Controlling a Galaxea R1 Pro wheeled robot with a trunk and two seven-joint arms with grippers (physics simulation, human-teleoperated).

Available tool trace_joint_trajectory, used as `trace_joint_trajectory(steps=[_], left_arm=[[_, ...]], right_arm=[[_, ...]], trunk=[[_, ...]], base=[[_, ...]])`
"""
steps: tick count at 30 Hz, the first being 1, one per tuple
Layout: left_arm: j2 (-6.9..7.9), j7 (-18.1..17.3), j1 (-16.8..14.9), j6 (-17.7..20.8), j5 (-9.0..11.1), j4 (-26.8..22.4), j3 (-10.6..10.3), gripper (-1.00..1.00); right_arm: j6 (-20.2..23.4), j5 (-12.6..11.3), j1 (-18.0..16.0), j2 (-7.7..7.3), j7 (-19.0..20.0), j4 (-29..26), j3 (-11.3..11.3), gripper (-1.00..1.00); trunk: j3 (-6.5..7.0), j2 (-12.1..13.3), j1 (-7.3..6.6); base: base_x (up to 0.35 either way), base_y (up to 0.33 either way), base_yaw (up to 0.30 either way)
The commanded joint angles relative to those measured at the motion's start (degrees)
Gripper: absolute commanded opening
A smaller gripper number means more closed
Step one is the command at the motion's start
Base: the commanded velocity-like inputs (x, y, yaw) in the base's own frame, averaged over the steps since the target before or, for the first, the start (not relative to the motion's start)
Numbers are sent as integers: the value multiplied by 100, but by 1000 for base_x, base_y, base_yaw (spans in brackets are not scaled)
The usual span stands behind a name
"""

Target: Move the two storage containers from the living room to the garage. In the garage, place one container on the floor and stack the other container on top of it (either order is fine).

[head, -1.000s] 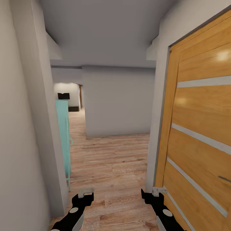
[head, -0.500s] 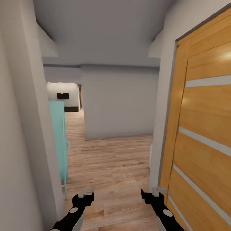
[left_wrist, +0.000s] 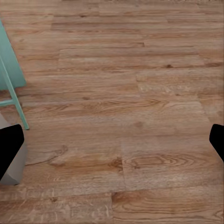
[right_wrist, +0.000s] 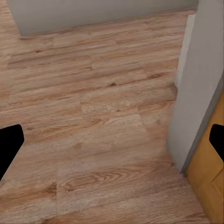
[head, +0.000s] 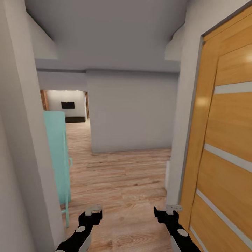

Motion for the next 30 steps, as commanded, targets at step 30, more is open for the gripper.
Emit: trace_joint_trajectory(steps=[30], left_arm=[[-21,30,-3,-21,-23,6,29,100]], right_arm=[[-25,-60,-2,-4,-19,6,24,100]], trunk=[[-2,-3,5]], base=[[326,0,94]])
